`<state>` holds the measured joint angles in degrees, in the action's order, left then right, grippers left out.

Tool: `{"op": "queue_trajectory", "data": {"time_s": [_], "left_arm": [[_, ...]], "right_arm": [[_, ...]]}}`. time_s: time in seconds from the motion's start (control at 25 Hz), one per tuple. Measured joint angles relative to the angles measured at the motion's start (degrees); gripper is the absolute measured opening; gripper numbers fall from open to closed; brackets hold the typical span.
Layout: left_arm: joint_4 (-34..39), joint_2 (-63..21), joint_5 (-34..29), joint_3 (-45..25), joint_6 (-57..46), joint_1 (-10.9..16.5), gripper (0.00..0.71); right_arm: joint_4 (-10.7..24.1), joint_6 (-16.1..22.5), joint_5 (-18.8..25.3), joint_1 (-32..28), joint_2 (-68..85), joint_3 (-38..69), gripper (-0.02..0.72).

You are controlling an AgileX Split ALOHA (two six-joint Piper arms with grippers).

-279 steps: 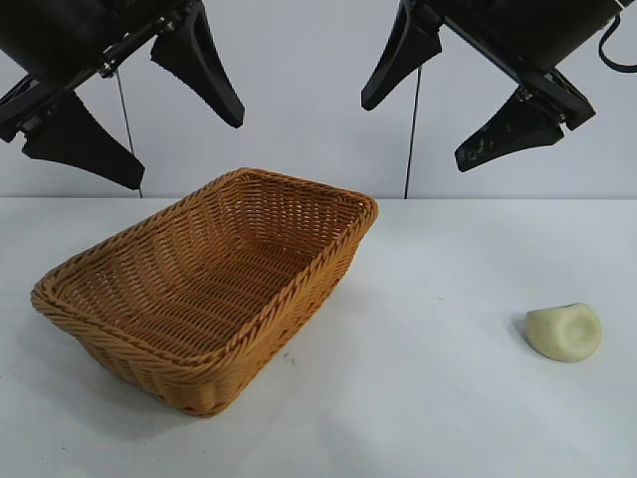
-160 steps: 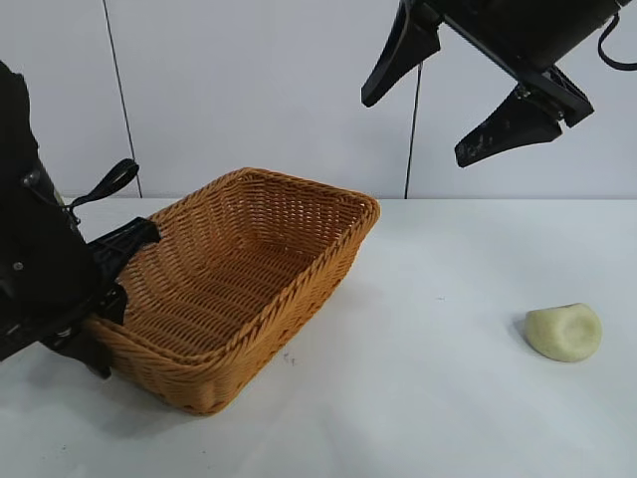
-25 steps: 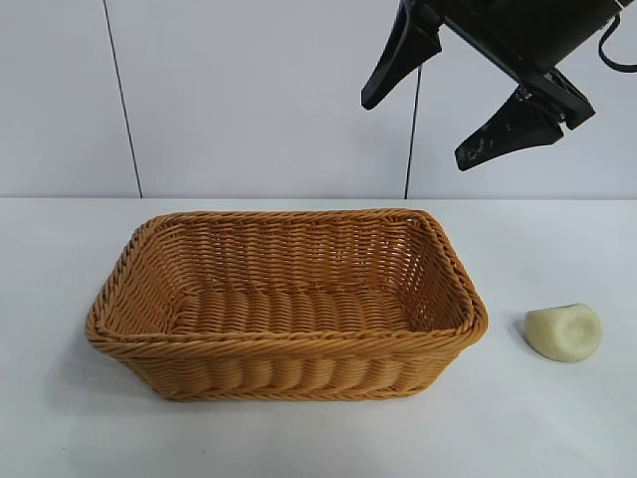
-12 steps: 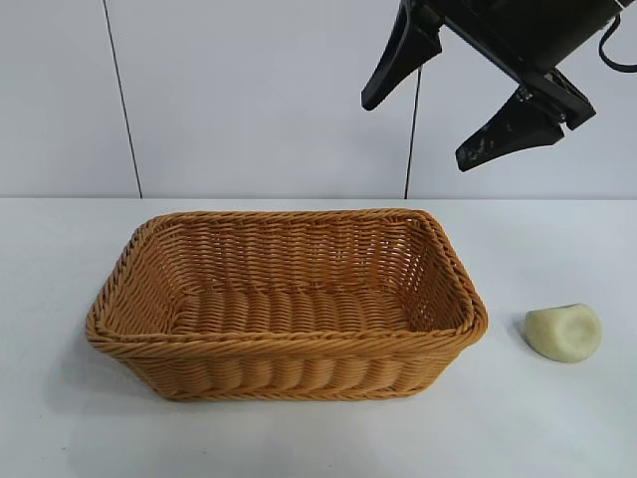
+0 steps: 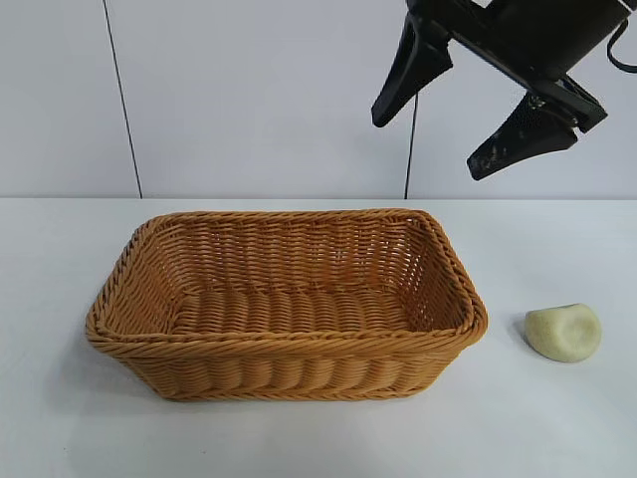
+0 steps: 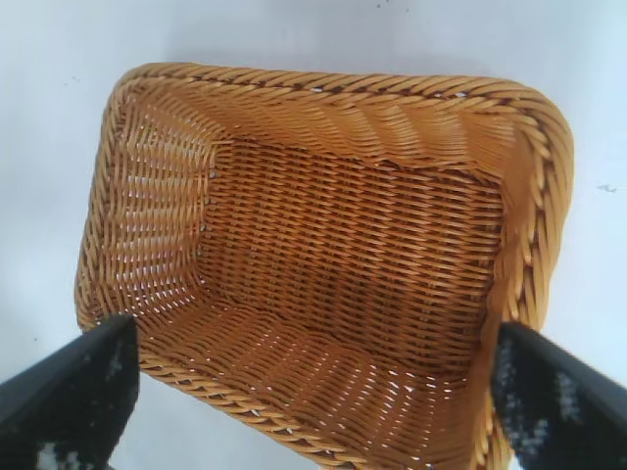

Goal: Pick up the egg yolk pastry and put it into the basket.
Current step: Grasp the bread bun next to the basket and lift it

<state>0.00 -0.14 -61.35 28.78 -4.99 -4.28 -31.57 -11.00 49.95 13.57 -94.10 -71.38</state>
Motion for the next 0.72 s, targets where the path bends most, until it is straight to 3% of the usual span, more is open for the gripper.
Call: {"op": "queue_trajectory", "data": {"time_s": [0.08, 0.28, 0.36, 0.48, 0.72], "left_arm": [[0.45, -0.06, 0.00, 0.00, 0.00, 0.00, 0.678], [0.64, -0.17, 0.06, 0.00, 0.00, 0.00, 0.678], [0.64, -0.17, 0.11, 0.00, 0.00, 0.00, 0.678], [0.64, -0.17, 0.11, 0.00, 0.00, 0.00, 0.678], [-0.37, -0.17, 0.11, 0.00, 0.00, 0.00, 0.678]], "right_arm": [[3.30, 1.40, 1.19, 0.00, 0.00, -1.08, 0.695], [17.29, 9.44, 3.98, -1.64, 0.00, -2.08, 0.695], [21.35, 11.76, 4.60, -3.74, 0.00, -2.08, 0.695], [23.57, 12.81, 4.60, -7.04, 0.00, -2.08, 0.695], [24.04, 13.21, 4.78, -10.46, -2.99, -2.08, 0.695]]}}
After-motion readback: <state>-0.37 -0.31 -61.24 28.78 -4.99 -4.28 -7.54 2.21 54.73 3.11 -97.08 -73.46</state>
